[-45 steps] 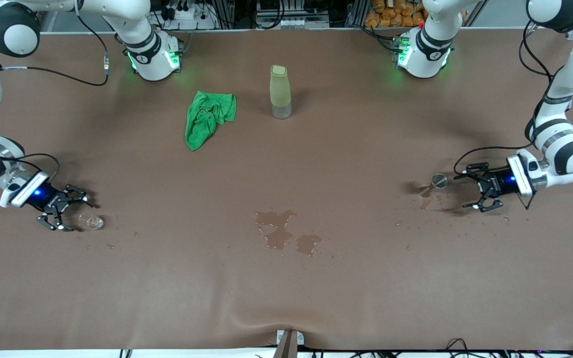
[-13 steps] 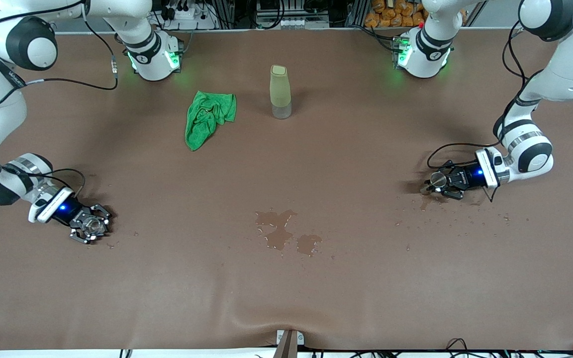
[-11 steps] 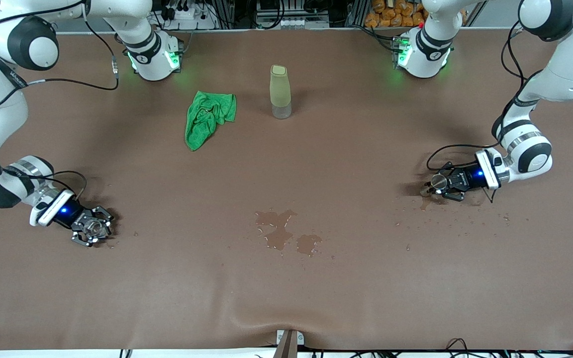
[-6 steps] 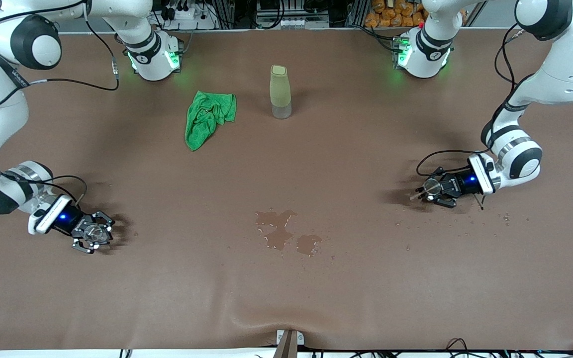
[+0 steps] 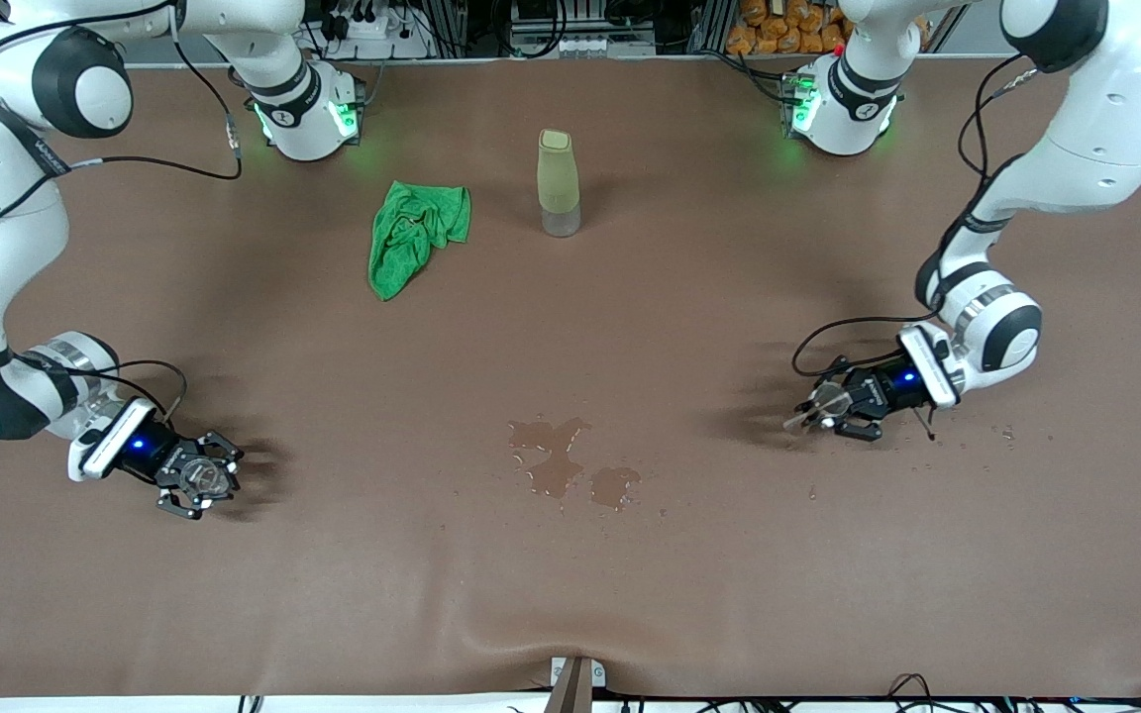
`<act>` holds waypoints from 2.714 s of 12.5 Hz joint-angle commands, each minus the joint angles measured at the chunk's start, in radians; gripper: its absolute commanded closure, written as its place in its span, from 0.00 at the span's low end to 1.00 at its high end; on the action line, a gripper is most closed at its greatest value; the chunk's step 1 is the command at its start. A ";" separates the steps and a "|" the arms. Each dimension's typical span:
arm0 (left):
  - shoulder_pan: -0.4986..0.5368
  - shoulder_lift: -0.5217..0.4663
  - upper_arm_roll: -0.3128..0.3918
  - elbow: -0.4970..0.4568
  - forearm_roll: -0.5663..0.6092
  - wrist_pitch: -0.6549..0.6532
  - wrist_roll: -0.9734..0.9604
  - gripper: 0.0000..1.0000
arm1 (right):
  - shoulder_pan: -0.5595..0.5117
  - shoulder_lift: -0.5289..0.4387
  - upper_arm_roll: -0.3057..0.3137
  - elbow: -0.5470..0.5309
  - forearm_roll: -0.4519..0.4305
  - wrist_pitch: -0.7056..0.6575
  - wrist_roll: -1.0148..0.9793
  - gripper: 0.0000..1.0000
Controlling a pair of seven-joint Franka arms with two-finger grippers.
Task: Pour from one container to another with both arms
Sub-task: 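Lift the beaker with the right gripper while the left gripper lifts the jigger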
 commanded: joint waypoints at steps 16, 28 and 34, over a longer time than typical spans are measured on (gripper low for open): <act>-0.436 -0.110 -0.001 0.001 -0.504 0.377 -0.023 1.00 | 0.128 -0.073 0.025 -0.017 0.180 0.117 0.147 1.00; -0.550 -0.102 -0.008 0.027 -0.549 0.469 -0.015 1.00 | 0.138 -0.090 0.129 -0.017 0.253 0.309 0.177 1.00; -0.629 -0.075 -0.008 0.102 -0.532 0.545 -0.050 1.00 | 0.133 -0.116 0.256 -0.021 0.253 0.478 0.214 1.00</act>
